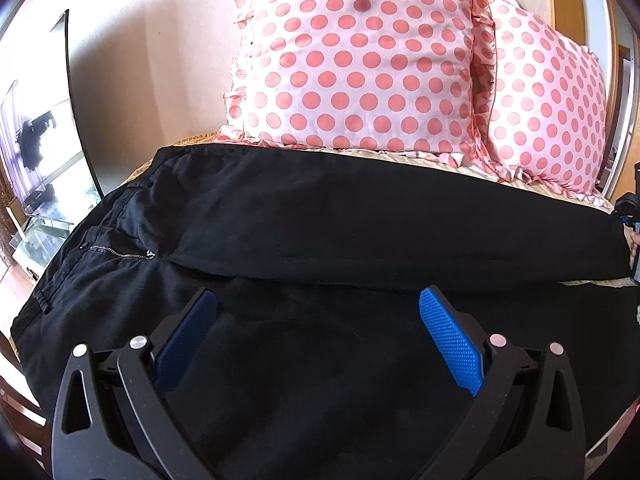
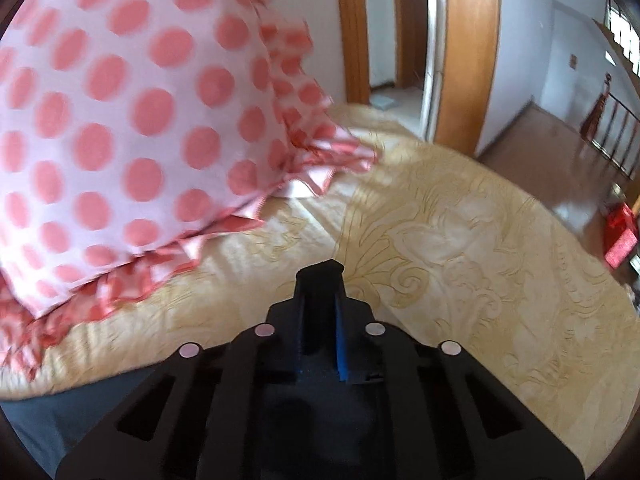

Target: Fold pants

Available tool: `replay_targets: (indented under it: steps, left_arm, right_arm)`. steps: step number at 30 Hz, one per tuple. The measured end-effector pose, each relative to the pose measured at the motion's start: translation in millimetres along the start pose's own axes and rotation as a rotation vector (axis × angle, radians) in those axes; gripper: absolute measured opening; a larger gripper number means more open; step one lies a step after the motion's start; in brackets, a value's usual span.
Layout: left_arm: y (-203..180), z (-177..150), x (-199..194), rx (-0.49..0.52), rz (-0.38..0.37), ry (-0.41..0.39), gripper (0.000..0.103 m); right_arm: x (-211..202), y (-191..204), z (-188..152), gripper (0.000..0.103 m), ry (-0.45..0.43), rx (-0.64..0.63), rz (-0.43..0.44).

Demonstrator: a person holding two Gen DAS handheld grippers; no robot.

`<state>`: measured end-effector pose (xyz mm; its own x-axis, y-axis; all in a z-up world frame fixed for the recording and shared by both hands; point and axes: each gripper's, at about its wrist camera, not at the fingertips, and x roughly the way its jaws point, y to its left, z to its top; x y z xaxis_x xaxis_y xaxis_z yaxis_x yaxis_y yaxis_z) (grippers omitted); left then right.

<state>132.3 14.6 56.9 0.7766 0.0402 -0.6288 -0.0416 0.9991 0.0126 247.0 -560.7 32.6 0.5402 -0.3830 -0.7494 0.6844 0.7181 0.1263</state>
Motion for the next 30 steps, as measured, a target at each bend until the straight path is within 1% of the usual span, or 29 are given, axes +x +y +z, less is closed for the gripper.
replay_targets:
  steps: [4, 7, 10, 12, 14, 18, 20, 21, 22, 24, 25, 27, 30]
  left_arm:
    - [0, -3, -12, 0.001, -0.009, -0.021, 0.101]
    - [0, -6, -22, 0.001, -0.018, -0.041, 0.101]
    - [-2, -9, -31, 0.006, -0.031, -0.055, 0.101]
    - [-3, -11, -35, 0.007, -0.041, -0.061, 0.101]
    - [-5, -13, -40, 0.009, -0.049, -0.069, 0.101]
    - [-8, -16, -47, 0.015, -0.060, -0.080, 0.101]
    - [-11, -17, -48, 0.019, -0.066, -0.080, 0.101]
    - [-12, -18, -49, 0.020, -0.068, -0.079, 0.101]
    - [-13, -19, -49, 0.021, -0.071, -0.078, 0.101]
    - [-14, -20, -50, 0.025, -0.074, -0.078, 0.101]
    - [-15, -21, -50, 0.028, -0.070, -0.080, 0.101]
    - [-14, -22, -50, 0.033, -0.058, -0.083, 0.101]
    - [-12, -21, -49, 0.029, -0.052, -0.081, 0.101]
  right_arm:
    - [-51, -16, -22, 0.010, -0.068, -0.001, 0.109]
    - [-96, -35, -52, 0.010, -0.126, 0.001, 0.200]
    - [-125, -58, -79, 0.009, -0.162, -0.017, 0.235]
    - [-148, -75, -105, 0.009, -0.159, -0.016, 0.254]
    - [-161, -90, -131, 0.009, -0.133, -0.003, 0.264]
    - [-168, -111, -169, 0.009, -0.067, 0.039, 0.262]
    - [-168, -114, -180, 0.010, -0.037, 0.051, 0.270]
    - [-169, -114, -182, 0.013, -0.032, 0.045, 0.268]
    - [-170, -114, -184, 0.019, -0.029, 0.041, 0.259]
    - [-178, -120, -188, 0.049, -0.030, 0.073, 0.259]
    - [-182, -124, -188, 0.054, -0.031, 0.096, 0.272]
    - [-188, -130, -193, 0.055, -0.025, 0.125, 0.285]
    - [-196, -128, -203, 0.054, 0.005, 0.120, 0.299]
